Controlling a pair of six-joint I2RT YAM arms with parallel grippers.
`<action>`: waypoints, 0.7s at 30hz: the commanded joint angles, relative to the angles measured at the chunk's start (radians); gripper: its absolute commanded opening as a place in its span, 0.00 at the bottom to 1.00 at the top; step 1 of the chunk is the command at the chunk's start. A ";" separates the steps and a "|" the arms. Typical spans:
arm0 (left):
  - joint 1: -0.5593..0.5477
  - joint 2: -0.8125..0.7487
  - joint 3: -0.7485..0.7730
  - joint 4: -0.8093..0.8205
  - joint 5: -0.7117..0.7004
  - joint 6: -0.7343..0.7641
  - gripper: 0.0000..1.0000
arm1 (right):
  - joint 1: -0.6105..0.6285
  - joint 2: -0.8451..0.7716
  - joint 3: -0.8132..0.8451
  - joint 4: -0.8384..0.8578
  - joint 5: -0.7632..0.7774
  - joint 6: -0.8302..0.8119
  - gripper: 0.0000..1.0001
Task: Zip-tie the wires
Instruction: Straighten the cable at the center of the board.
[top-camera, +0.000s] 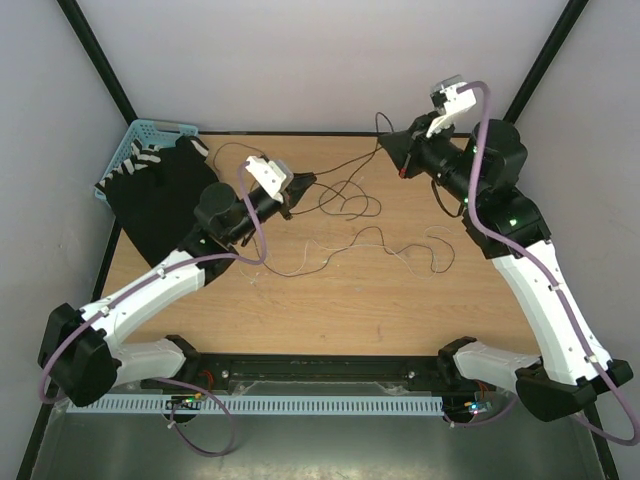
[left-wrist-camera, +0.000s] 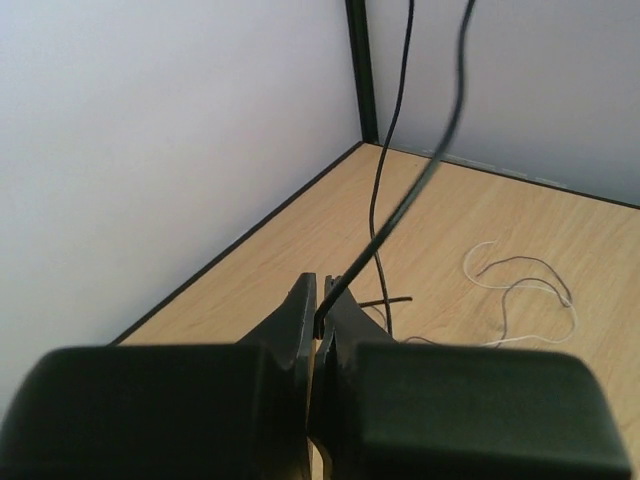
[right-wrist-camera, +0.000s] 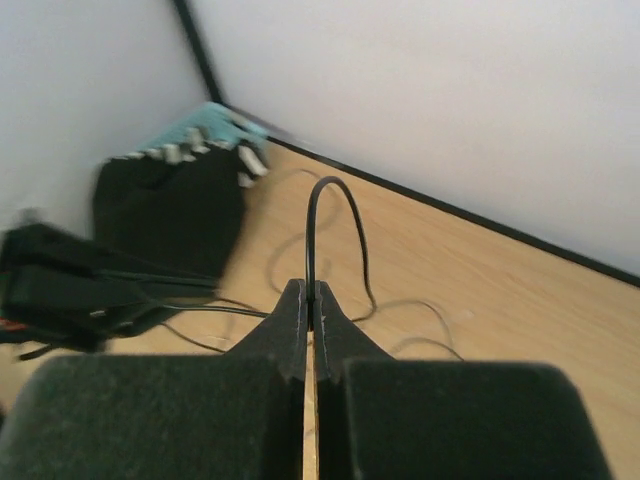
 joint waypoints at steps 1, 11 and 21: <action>-0.014 -0.013 -0.015 0.018 0.055 -0.065 0.00 | -0.031 -0.034 -0.040 -0.103 0.309 -0.100 0.04; -0.106 0.085 0.164 -0.616 -0.015 -0.037 0.00 | -0.039 -0.007 -0.173 -0.206 0.954 -0.331 0.00; -0.120 0.106 0.305 -1.008 -0.029 -0.110 0.00 | -0.038 0.051 -0.216 -0.234 0.914 -0.312 0.00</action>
